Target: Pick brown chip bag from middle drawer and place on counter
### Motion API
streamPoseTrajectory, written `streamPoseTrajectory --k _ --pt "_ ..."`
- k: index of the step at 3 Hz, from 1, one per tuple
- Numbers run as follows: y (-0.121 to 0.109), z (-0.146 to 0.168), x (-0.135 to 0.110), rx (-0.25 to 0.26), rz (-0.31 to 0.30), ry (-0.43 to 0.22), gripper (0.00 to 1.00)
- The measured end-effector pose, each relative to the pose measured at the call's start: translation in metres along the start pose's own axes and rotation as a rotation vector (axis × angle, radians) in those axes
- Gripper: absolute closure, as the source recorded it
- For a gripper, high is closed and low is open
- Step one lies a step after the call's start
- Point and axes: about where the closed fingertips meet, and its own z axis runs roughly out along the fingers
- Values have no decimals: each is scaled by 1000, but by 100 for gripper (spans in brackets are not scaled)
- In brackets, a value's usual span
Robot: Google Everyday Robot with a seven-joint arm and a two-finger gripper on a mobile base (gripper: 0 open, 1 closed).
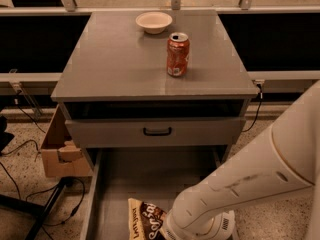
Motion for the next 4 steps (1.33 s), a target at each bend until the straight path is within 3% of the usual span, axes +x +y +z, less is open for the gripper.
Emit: streamPoseTrajectory --k 2,3,4 --pt "-18 -16 -11 39 -58 -35 100" --pt "-35 -22 -28 45 -108 -73 100" --pt "-56 -25 -60 22 -205 -104 100"
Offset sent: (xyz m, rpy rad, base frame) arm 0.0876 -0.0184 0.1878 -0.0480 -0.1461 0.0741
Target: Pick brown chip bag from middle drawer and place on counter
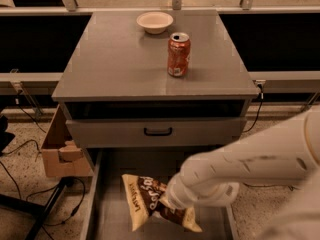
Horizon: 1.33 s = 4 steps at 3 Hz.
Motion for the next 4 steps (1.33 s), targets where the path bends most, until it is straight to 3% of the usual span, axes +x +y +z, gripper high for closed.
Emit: streamPoseTrajectory --k 1,2,3,4 --pt "-25 1 -78 -84 -91 -33 100" --pt "-78 -42 -121 -66 -7 -85 100" --pt "-137 -103 -116 -6 101 -123 100" --pt "-137 -103 -116 -6 101 -123 100"
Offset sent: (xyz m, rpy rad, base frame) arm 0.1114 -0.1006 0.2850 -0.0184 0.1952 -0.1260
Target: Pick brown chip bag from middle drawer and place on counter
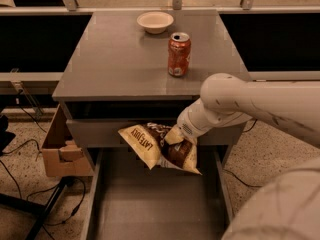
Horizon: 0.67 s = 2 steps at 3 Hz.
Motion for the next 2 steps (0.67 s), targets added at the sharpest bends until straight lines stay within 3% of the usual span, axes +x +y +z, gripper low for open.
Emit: streamPoseTrajectory --k 1,2 --pt "15 0 0 -39 -2 -6 100" --pt "60 -10 -12 -140 -53 -12 100"
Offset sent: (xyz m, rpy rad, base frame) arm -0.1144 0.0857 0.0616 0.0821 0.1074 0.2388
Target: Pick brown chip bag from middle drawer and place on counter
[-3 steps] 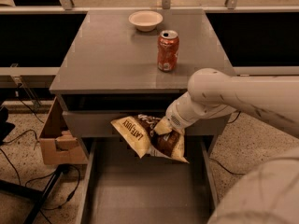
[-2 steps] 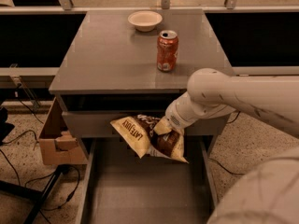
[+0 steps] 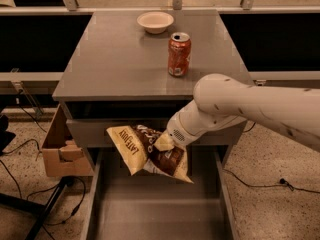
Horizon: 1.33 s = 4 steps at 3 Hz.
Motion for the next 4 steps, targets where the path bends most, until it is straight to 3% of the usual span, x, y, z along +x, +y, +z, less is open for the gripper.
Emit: streamPoseTrajectory --k 1,2,3,4 --pt "25 -58 -5 36 -60 -13 100" --pt "38 -102 -15 110 -102 26 100" --pt "45 -138 -50 178 -124 88 100" --pt "29 -162 -94 227 -126 142 100"
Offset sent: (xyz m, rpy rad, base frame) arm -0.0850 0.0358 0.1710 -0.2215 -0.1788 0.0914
